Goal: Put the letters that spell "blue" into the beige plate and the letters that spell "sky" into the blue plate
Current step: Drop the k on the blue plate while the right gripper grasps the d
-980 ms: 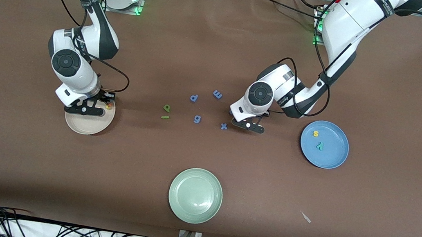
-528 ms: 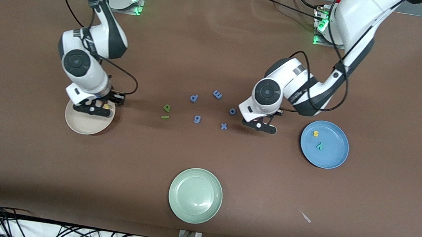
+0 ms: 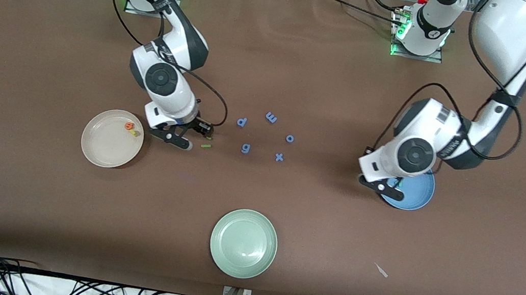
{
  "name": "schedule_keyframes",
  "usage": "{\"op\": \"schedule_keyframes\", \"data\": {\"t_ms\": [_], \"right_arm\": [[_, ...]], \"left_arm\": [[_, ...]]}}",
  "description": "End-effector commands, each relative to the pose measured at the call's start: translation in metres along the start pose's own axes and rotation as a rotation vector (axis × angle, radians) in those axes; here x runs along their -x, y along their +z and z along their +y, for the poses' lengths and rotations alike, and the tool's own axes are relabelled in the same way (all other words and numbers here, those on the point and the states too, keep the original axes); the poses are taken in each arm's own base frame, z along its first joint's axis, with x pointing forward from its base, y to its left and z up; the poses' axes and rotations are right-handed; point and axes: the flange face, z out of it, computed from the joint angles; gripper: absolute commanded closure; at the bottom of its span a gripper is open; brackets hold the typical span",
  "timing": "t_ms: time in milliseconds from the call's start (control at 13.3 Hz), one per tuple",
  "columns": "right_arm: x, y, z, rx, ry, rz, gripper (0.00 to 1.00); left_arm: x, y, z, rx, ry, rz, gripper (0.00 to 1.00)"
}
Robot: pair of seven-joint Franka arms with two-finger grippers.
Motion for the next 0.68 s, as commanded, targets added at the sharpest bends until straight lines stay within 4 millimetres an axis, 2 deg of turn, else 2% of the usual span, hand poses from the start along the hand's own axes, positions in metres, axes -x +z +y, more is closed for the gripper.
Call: {"op": "schedule_keyframes", "data": {"t_ms": [0, 75, 151, 226, 302, 377, 452, 528, 603], "right_arm": [[0.006, 0.019, -0.008, -0.025, 0.015, 0.005, 0.24], [0.009, 0.023, -0.008, -0.031, 0.011, 0.007, 0.24], [0.016, 0.029, -0.013, -0.039, 0.011, 0.007, 0.24], [0.021, 0.034, -0.016, -0.036, 0.004, 0.016, 0.24], [0.025, 0.041, -0.015, -0.019, -0.02, 0.031, 0.24], [0.029, 0.047, -0.011, -0.006, -0.044, 0.042, 0.24], [0.031, 0.05, -0.009, -0.012, -0.051, 0.047, 0.24], [0.033, 0.054, -0.007, -0.015, -0.052, 0.047, 0.24], [0.034, 0.056, -0.005, -0.016, -0.054, 0.046, 0.24]], "left_arm": [[0.007, 0.012, -0.041, -0.005, 0.059, -0.014, 0.92], [0.008, 0.025, -0.054, -0.015, 0.056, -0.032, 0.92], [0.01, 0.036, -0.058, -0.053, 0.078, -0.039, 0.92], [0.015, 0.049, -0.075, -0.072, 0.08, -0.046, 0.91], [0.017, 0.061, -0.083, -0.062, 0.089, -0.044, 0.91], [0.018, 0.07, -0.092, -0.048, 0.095, -0.031, 0.89], [0.018, 0.076, -0.096, -0.039, 0.091, -0.022, 0.82], [0.018, 0.077, -0.097, -0.037, 0.092, -0.023, 0.55], [0.018, 0.073, -0.097, -0.04, 0.096, -0.019, 0.17]]}}
